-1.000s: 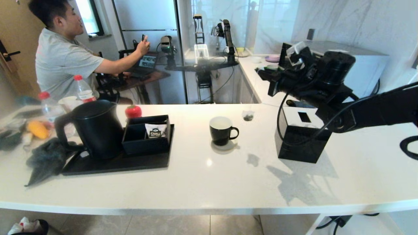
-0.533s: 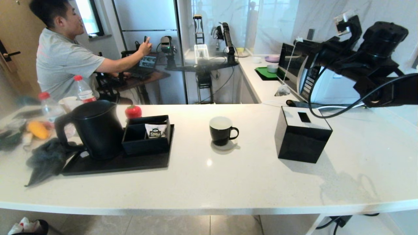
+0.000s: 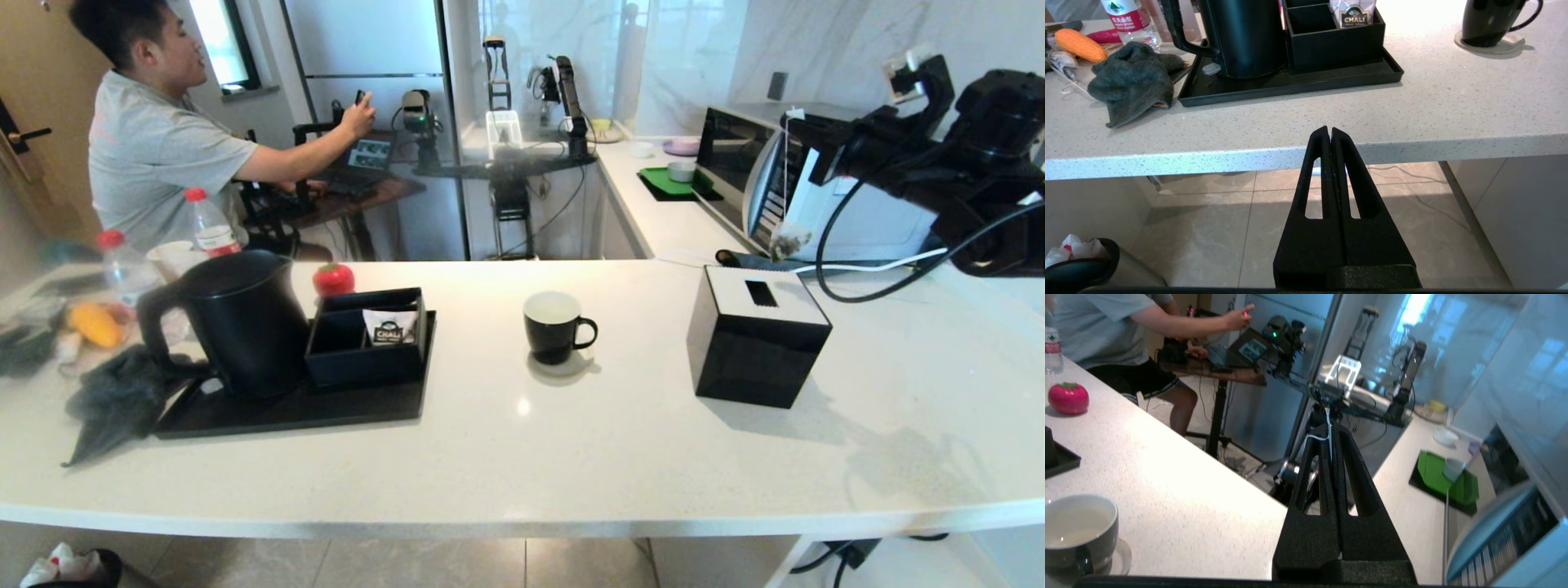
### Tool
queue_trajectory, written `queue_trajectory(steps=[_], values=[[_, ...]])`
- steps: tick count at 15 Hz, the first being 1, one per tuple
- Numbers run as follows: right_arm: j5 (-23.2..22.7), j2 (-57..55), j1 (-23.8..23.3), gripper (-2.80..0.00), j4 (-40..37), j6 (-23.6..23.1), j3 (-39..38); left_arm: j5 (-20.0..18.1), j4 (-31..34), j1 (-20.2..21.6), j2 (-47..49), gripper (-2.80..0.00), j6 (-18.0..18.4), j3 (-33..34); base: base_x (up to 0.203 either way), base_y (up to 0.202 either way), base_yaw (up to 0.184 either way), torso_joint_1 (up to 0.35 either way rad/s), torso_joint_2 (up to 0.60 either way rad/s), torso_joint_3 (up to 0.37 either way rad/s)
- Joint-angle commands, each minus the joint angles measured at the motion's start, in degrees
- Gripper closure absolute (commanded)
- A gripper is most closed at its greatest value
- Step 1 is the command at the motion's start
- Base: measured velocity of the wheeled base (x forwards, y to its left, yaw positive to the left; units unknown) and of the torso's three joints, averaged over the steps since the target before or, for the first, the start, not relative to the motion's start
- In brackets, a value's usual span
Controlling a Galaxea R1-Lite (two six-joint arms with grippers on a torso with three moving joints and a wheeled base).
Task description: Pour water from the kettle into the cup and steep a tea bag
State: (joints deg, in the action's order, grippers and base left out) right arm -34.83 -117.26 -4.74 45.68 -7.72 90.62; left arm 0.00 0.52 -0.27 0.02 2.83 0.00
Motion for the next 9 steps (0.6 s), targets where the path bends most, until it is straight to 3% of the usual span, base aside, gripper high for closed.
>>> queue_trajectory(steps=[1,9], values=[[-0.2,1.2,-0.6,0.00,1.6,-0.2,-4.8,0.0,0.0,0.0,0.0,0.00,0.0,0.0,0.000,0.000,0.000,0.000,0.00,0.000],[-0.2,5.3,-1.7,0.00,10.9,-0.1,-20.2,0.0,0.0,0.0,0.0,0.00,0.0,0.0,0.000,0.000,0.000,0.000,0.00,0.000]])
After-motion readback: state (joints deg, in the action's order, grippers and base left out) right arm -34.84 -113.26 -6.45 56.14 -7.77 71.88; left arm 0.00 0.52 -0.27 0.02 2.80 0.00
